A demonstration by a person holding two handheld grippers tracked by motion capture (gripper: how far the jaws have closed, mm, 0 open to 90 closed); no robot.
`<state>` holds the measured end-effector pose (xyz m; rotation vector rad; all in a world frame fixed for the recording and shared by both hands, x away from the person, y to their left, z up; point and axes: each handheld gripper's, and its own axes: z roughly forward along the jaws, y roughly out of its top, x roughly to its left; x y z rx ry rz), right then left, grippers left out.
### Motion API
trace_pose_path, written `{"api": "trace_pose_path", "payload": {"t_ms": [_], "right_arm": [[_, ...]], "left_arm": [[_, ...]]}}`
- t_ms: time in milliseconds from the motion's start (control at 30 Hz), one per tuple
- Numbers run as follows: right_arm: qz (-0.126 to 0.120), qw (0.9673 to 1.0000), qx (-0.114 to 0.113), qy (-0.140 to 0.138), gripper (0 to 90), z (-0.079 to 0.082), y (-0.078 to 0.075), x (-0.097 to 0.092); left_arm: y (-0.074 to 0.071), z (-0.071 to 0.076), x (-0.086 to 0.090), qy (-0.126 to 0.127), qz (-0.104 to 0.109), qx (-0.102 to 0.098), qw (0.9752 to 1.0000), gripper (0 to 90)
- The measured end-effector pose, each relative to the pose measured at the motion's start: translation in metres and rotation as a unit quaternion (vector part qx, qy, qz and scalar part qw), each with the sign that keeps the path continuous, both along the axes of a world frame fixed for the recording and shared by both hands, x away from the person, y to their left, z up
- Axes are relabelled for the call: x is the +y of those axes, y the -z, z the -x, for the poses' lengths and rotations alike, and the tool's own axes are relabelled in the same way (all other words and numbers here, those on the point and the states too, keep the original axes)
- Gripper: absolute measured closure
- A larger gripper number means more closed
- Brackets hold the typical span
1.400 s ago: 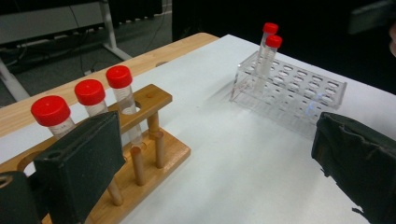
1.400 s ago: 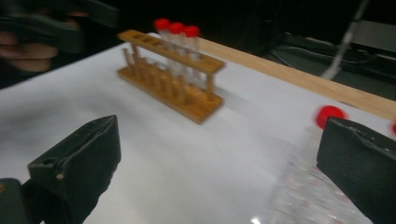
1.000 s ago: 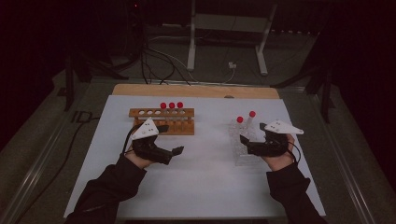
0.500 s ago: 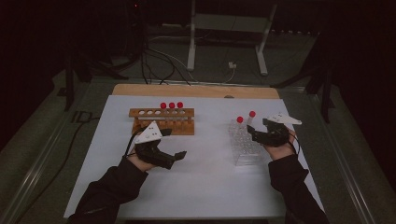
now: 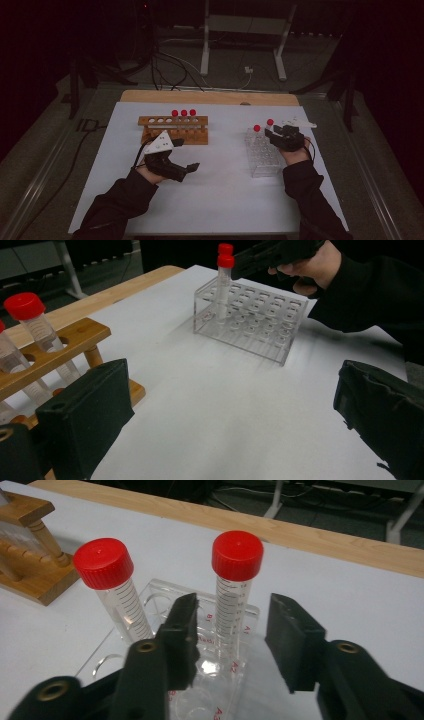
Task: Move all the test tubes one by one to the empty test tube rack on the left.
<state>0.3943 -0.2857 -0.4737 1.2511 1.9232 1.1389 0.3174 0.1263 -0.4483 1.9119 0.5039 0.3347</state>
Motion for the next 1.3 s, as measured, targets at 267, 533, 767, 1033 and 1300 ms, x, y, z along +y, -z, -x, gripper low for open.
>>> {"api": "trace_pose_path", "payload": {"t_ms": [267,533,767,1033,1300], "right_arm": [[0.003,1.0000,-0.001,-0.009,70.4,-0.005,0.002,0.004],[0.010,0.9999,0.001,-0.006,74.6,-0.006,0.002,0.003],[0.003,0.9999,-0.011,-0.006,74.7,0.000,-0.010,0.001],[-0.005,0.9995,-0.032,-0.005,74.7,0.012,-0.030,-0.004],[-0.006,0.9991,-0.042,-0.004,74.7,0.026,-0.046,-0.007]], "left_arm": [[0.000,0.000,0.000,0.000,0.000,0.000,1.0000,2.9],[0.000,0.000,0.001,0.000,0.001,0.000,1.0000,2.9],[0.000,0.000,0.001,0.003,0.001,0.001,1.0000,2.9],[0.001,0.000,0.001,0.003,0.001,0.002,1.0000,2.9],[0.000,0.001,0.000,0.009,-0.001,0.006,0.9999,2.9]]}}
